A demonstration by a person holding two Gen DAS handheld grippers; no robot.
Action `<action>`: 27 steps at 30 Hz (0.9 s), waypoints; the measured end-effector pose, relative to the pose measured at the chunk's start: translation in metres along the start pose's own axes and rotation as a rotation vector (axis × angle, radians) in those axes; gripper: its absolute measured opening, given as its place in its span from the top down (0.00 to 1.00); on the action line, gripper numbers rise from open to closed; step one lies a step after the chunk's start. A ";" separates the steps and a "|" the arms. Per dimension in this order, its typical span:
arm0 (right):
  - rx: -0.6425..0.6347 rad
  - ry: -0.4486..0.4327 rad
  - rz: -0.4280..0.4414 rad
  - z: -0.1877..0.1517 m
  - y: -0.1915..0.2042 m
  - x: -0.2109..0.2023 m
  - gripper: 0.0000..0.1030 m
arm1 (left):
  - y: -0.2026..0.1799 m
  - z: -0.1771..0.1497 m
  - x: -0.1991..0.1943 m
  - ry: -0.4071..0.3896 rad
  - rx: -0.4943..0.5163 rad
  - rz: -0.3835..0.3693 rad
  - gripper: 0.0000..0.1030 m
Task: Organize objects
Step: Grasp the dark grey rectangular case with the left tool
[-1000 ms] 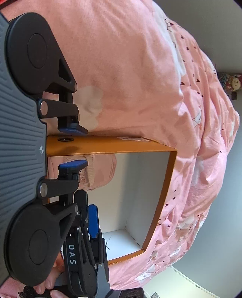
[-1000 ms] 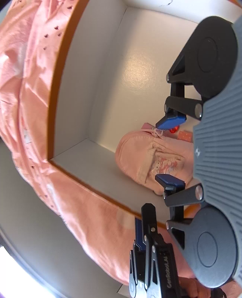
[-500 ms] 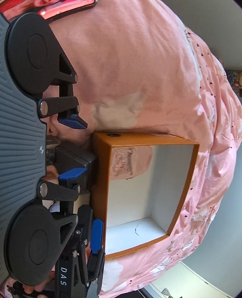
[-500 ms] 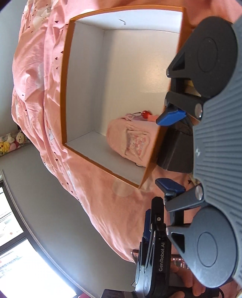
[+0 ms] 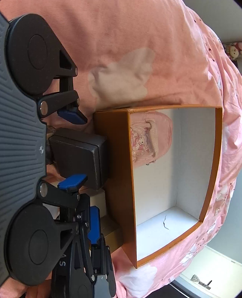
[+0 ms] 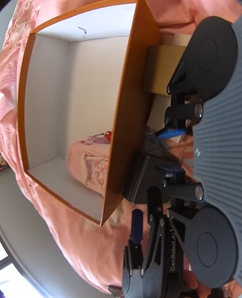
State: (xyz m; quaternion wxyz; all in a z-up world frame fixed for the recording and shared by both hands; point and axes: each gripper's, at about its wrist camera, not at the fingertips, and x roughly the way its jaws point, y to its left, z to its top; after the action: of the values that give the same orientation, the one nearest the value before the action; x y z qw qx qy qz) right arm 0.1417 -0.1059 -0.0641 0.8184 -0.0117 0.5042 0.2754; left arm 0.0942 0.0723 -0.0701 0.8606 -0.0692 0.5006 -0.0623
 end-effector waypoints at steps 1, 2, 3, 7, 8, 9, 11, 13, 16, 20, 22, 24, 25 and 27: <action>-0.001 0.007 -0.006 -0.001 0.000 0.003 0.70 | 0.000 0.001 0.002 0.001 0.008 -0.006 0.31; -0.001 0.013 -0.011 -0.001 -0.001 0.005 0.71 | -0.001 0.001 0.004 0.002 0.014 -0.008 0.31; -0.004 0.016 -0.020 -0.001 -0.001 0.006 0.71 | -0.001 0.002 0.007 0.003 0.019 -0.010 0.31; -0.025 0.008 -0.064 0.000 -0.002 0.009 0.72 | 0.002 0.004 0.017 0.014 0.007 -0.046 0.29; -0.031 0.006 -0.074 0.000 -0.002 0.009 0.73 | 0.002 0.004 0.019 0.014 0.005 -0.054 0.27; -0.038 0.003 -0.088 0.000 -0.002 0.010 0.74 | 0.003 0.005 0.020 0.013 0.008 -0.062 0.26; -0.047 -0.001 -0.106 0.002 -0.002 0.012 0.77 | 0.003 0.005 0.023 0.016 0.012 -0.078 0.25; -0.052 -0.005 -0.117 0.002 -0.002 0.013 0.78 | 0.004 0.005 0.025 0.022 0.004 -0.093 0.25; -0.057 -0.007 -0.124 0.003 -0.002 0.012 0.78 | 0.003 0.003 0.023 0.020 0.010 -0.100 0.29; -0.058 -0.007 -0.126 0.003 -0.001 0.013 0.77 | -0.002 -0.001 0.014 0.006 0.040 -0.096 0.48; -0.057 -0.007 -0.125 0.003 -0.002 0.013 0.77 | -0.007 -0.003 0.007 0.005 0.057 -0.100 0.53; -0.054 -0.007 -0.120 0.003 -0.002 0.013 0.77 | -0.010 -0.003 0.005 0.015 0.072 -0.100 0.56; -0.053 -0.006 -0.118 0.003 -0.002 0.013 0.77 | -0.011 -0.004 0.003 0.021 0.077 -0.104 0.57; -0.052 -0.006 -0.115 0.002 -0.002 0.012 0.77 | -0.013 -0.006 0.000 0.036 0.092 -0.112 0.59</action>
State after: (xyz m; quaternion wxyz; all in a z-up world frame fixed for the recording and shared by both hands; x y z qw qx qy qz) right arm 0.1490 -0.1018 -0.0737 0.8338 -0.0610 0.4931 0.2407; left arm 0.0885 0.0594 -0.0707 0.8490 -0.0563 0.5078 -0.1345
